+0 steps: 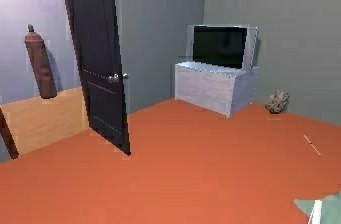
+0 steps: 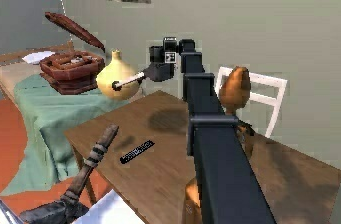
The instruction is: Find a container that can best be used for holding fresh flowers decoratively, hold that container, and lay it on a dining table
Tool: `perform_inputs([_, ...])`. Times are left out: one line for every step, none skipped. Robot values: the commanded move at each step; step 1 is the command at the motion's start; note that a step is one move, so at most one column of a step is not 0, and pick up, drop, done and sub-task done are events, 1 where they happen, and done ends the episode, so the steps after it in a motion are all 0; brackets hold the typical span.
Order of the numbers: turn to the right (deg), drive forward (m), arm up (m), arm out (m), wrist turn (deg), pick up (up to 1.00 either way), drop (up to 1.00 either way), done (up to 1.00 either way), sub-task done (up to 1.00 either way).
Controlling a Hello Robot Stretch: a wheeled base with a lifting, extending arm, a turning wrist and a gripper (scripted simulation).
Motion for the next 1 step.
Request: perform_inputs([0.0, 0.00, 0.00, 0.00, 45.0, 0.00, 0.00, 0.00, 0.00])
